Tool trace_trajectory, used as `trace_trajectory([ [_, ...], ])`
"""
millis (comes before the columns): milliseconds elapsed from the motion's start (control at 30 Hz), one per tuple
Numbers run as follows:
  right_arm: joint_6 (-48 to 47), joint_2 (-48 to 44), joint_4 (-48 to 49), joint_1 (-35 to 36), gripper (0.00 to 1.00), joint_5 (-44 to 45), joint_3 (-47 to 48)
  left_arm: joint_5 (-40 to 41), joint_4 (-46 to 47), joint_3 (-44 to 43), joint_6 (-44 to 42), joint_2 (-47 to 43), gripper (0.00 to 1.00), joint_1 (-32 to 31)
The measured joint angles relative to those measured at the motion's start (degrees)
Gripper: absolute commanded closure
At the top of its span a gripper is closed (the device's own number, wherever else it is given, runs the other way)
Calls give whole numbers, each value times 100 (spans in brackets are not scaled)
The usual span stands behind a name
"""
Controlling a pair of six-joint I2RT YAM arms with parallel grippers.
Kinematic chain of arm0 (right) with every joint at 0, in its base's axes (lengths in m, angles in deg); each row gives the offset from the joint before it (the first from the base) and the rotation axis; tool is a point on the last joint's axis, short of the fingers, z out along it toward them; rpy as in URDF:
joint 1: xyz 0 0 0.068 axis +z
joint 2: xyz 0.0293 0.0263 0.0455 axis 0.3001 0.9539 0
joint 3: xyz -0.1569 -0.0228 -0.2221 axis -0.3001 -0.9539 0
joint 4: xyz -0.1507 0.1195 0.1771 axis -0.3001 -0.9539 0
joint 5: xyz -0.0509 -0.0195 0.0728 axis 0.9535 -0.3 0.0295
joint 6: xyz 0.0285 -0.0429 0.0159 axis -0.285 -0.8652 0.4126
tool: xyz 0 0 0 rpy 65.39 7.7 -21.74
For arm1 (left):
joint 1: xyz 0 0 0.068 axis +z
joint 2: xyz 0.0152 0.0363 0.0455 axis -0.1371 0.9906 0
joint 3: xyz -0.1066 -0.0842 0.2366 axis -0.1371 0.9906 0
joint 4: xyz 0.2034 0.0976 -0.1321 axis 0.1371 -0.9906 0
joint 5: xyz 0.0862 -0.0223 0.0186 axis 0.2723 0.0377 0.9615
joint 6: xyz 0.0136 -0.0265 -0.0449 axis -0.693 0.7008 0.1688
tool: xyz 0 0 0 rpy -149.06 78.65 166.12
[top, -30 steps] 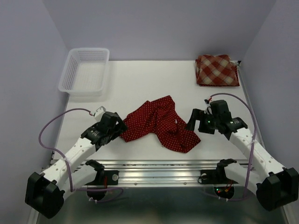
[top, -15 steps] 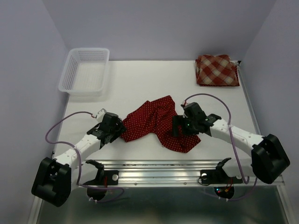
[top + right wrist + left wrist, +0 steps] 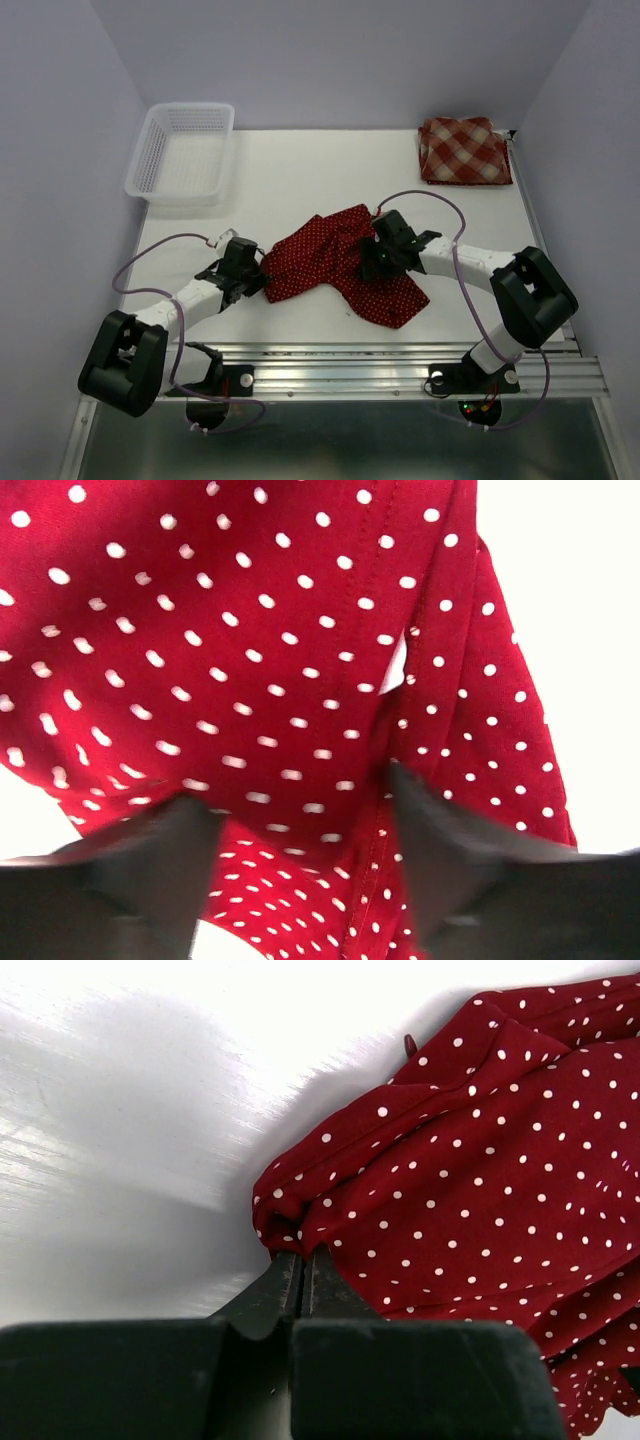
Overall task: Fold and stack the skirts
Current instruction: Flatten the skirt out
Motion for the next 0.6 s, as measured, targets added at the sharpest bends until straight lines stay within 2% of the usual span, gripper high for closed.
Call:
trace_trajectory([
  [67, 0, 22, 37, 11, 58, -15, 0, -13, 7, -2, -24, -2, 100, 11],
  [100, 0, 22, 61, 13, 71, -42, 0, -20, 0, -2, -39, -39, 100, 11],
  [167, -20, 22, 138, 20, 85, -109, 0, -22, -39, -2, -63, -201, 100, 17],
  [200, -17, 22, 173, 20, 99, -157, 0, -22, -48, -2, -74, -264, 100, 17],
  [400, -177, -205, 245, 20, 99, -225, 2, 7, -546, -168, -249, -1274, 100, 22],
  [500, -247, -866, -4, 20, 99, 129, 120, 76, -1019, -638, -411, -1799, 100, 22],
  [600, -387, -1906, -249, 20, 99, 599, 570, 107, -1425, -1309, -588, -2406, 100, 20],
])
